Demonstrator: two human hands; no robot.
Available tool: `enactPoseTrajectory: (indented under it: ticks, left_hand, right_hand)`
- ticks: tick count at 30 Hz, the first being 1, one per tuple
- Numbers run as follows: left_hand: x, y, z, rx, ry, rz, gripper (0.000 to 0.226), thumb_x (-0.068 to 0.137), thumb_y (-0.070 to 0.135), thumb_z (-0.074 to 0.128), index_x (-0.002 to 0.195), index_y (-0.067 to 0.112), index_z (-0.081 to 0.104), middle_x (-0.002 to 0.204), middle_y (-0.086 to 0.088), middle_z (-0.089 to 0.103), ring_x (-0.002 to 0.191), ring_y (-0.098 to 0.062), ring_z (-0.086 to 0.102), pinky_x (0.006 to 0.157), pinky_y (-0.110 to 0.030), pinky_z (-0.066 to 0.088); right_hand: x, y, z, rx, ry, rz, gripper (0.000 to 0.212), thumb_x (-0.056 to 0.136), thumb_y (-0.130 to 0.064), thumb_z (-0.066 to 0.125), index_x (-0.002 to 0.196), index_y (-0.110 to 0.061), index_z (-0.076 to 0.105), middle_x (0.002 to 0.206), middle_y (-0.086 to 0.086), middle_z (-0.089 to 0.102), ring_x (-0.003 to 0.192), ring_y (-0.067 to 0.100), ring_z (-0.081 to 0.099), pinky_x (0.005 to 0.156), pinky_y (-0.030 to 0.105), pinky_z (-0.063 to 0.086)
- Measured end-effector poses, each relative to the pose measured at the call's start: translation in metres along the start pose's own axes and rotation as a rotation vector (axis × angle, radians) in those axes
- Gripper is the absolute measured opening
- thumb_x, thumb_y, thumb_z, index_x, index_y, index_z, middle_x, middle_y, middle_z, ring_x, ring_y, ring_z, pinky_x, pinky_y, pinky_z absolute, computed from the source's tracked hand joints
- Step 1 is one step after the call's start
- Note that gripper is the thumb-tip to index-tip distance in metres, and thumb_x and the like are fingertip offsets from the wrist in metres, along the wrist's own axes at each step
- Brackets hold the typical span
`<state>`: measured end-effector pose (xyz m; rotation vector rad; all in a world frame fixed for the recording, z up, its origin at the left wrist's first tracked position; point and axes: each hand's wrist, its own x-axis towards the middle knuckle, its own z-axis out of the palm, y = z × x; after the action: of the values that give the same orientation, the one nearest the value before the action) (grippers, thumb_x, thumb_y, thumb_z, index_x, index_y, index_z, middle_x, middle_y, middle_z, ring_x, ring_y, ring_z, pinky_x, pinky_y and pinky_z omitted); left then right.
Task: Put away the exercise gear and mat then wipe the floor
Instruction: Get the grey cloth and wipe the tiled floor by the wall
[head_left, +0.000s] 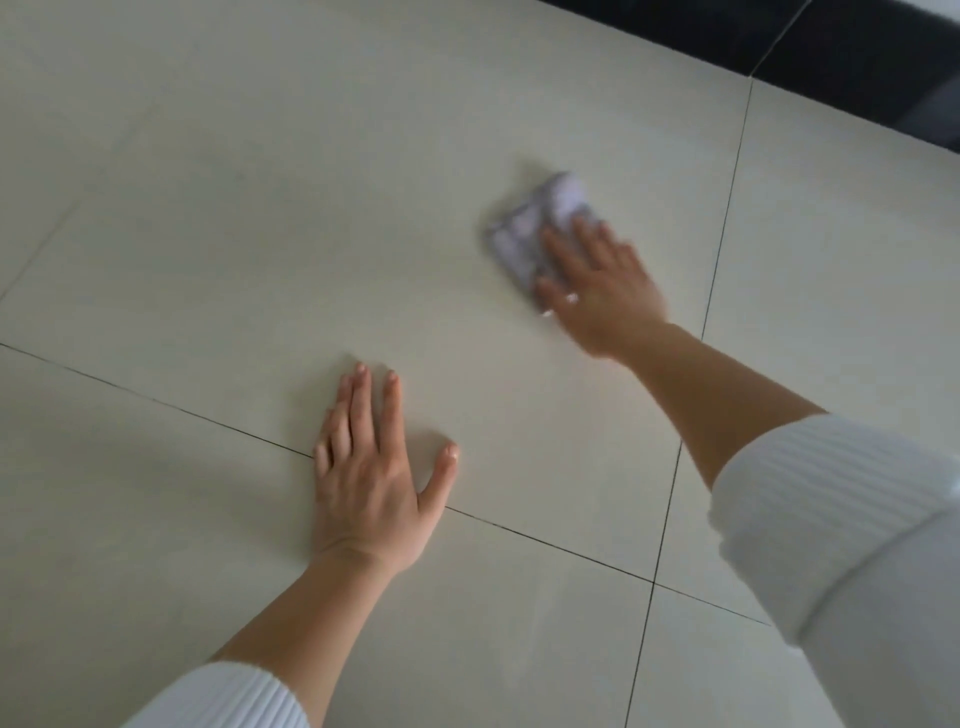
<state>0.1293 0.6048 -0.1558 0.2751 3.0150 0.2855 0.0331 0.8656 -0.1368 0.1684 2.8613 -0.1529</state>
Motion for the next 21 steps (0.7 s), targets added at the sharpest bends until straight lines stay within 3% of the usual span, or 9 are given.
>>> enactPoseTrajectory:
  ticks: [4,7,9,15,18,21]
  left_hand:
    - [0.000,0.000,0.001,-0.013,0.011,0.003,0.080,0.084,0.061,0.031,0.146,0.010,0.029,0.154,-0.015,0.024,0.139,-0.028,0.017,0.105,-0.040,0.018]
    - [0.000,0.000,0.002,-0.013,0.016,0.007,0.080,0.084,0.060,0.032,0.146,0.009,0.030,0.153,-0.016,0.025,0.138,-0.028,0.016,0.104,-0.040,0.018]
    - [0.000,0.000,0.002,-0.017,0.019,0.010,0.080,0.084,0.060,0.032,0.146,0.008,0.030,0.153,-0.016,0.025,0.139,-0.027,0.015,0.105,-0.040,0.017]
    - [0.001,0.000,0.001,0.007,0.031,0.012,0.080,0.084,0.059,0.035,0.145,0.007,0.032,0.153,-0.017,0.027,0.136,-0.029,0.019,0.106,-0.039,0.018]
    - [-0.001,0.000,0.002,0.009,0.032,0.013,0.079,0.084,0.058,0.036,0.143,0.005,0.035,0.151,-0.019,0.029,0.135,-0.031,0.022,0.105,-0.041,0.020]
    - [0.000,0.000,0.003,-0.001,0.032,0.018,0.080,0.084,0.058,0.035,0.143,0.004,0.032,0.151,-0.020,0.028,0.138,-0.032,0.021,0.106,-0.043,0.020]
  right_hand:
    - [-0.010,0.054,0.001,0.098,0.014,0.609,0.064,0.099,-0.051,0.016,0.154,-0.022,0.002,0.160,0.013,-0.005,0.147,0.034,-0.004,0.118,0.047,-0.002]
    - [0.009,0.045,-0.011,0.200,-0.036,0.795,0.062,0.099,-0.047,0.015,0.154,-0.020,0.000,0.160,0.016,-0.007,0.145,0.041,-0.005,0.117,0.049,-0.005]
    - [0.026,0.018,-0.014,0.199,-0.065,0.683,0.061,0.099,-0.050,0.014,0.153,-0.028,-0.003,0.160,0.015,-0.010,0.144,0.042,-0.008,0.117,0.049,-0.006]
    - [0.007,-0.106,0.012,0.081,-0.039,-0.054,0.054,0.100,-0.046,0.024,0.151,-0.039,0.009,0.161,0.008,-0.005,0.145,0.040,-0.013,0.119,0.047,-0.007]
    - [-0.034,-0.105,0.023,0.073,-0.037,-0.365,0.053,0.096,-0.046,0.026,0.148,-0.035,0.029,0.160,0.006,0.016,0.146,0.038,0.002,0.120,0.046,0.001]
    - [-0.074,-0.048,0.031,0.017,-0.024,-0.341,0.051,0.097,-0.045,0.024,0.146,-0.035,0.033,0.157,0.002,0.026,0.146,0.031,0.017,0.119,0.044,0.014]
